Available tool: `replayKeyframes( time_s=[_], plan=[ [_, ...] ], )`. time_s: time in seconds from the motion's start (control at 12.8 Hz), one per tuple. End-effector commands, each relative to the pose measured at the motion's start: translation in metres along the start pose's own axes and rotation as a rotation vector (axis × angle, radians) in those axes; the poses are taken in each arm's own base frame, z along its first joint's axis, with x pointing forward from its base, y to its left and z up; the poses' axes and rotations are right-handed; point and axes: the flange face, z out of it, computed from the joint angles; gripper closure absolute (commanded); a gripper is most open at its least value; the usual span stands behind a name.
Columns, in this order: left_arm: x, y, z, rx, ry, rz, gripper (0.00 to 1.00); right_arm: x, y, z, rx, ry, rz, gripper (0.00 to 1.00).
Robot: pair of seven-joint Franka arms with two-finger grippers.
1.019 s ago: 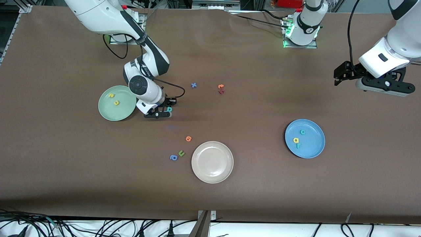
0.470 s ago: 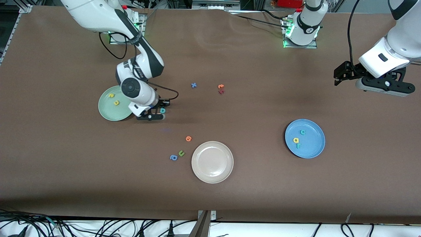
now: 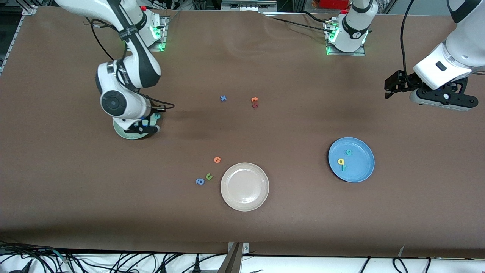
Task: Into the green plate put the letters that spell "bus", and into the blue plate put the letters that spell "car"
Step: 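Carry the teal letter to the green plate and open the right gripper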
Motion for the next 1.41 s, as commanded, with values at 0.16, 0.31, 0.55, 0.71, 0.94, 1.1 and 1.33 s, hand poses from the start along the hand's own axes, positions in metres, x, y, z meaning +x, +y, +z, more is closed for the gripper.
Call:
replayKeyframes(
  time_s=[0.16,0.31,0.55,0.71,0.94,1.1,1.33],
  plan=[
    [0.0,0.003,-0.004,-0.013,0.0,0.017,0.0,-0.02,0.073,0.045,0.007,-0.065,-0.056,1.0],
    [0.0,0.003,-0.004,-0.011,-0.003,0.015,0.0,-0.018,0.083,0.06,0.009,-0.052,-0.063,1.0],
    [0.0,0.002,-0.003,-0.013,-0.004,0.015,0.0,-0.01,0.089,0.068,0.01,-0.031,-0.073,0.76],
    [0.0,-0.001,-0.002,-0.012,-0.006,0.012,0.0,-0.008,0.089,0.058,0.012,-0.015,-0.074,0.49],
    [0.0,-0.001,-0.001,-0.012,-0.007,0.012,0.0,-0.002,0.088,0.004,0.023,0.041,-0.075,0.01],
    [0.001,0.0,0.0,-0.014,-0.01,0.014,0.0,0.002,0.085,-0.062,0.026,0.003,-0.069,0.01],
    [0.005,-0.003,0.006,-0.015,-0.012,0.008,0.0,-0.003,0.084,-0.162,0.03,-0.009,-0.076,0.01]
  ],
)
